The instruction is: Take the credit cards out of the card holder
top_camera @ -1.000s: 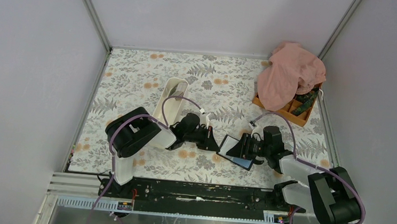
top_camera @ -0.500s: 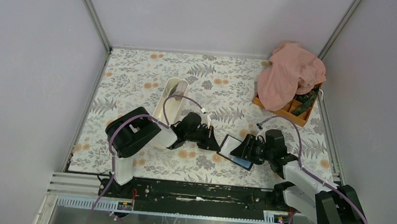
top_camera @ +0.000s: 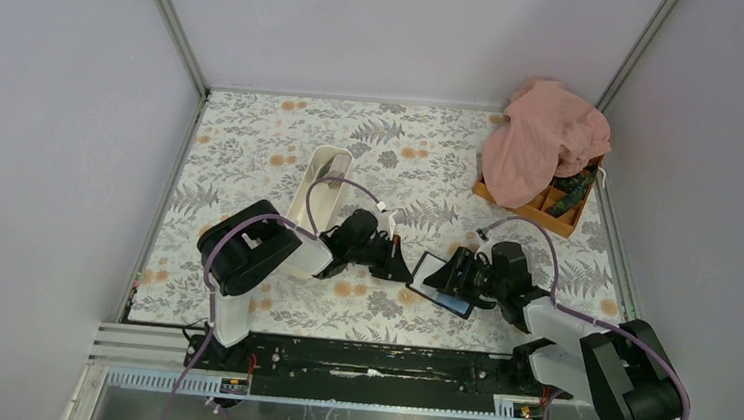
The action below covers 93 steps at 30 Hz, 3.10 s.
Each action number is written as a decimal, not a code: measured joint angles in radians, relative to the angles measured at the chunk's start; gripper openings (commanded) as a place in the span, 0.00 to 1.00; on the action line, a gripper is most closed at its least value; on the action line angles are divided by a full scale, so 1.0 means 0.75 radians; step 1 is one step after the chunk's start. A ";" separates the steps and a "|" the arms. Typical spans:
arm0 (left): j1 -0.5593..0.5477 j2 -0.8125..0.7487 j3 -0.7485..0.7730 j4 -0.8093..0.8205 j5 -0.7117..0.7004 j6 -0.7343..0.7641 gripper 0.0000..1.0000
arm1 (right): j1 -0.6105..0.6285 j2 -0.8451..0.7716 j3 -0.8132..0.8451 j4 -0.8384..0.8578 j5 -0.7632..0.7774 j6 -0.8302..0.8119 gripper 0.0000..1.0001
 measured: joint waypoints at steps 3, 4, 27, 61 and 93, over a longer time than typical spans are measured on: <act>0.001 0.000 0.003 -0.006 0.000 0.002 0.00 | 0.002 0.011 -0.007 0.034 0.005 0.031 0.62; 0.001 0.000 0.003 -0.008 0.000 0.002 0.00 | 0.003 0.008 -0.011 0.040 0.010 0.039 0.62; -0.042 0.006 0.033 -0.033 -0.035 0.025 0.00 | 0.017 -0.015 -0.061 0.189 0.137 0.115 0.61; -0.068 0.013 0.055 -0.050 -0.061 0.028 0.00 | 0.020 0.186 -0.133 0.604 0.001 0.228 0.59; -0.016 0.090 0.022 0.139 0.039 -0.056 0.00 | -0.084 -0.279 -0.134 0.052 0.012 0.037 0.42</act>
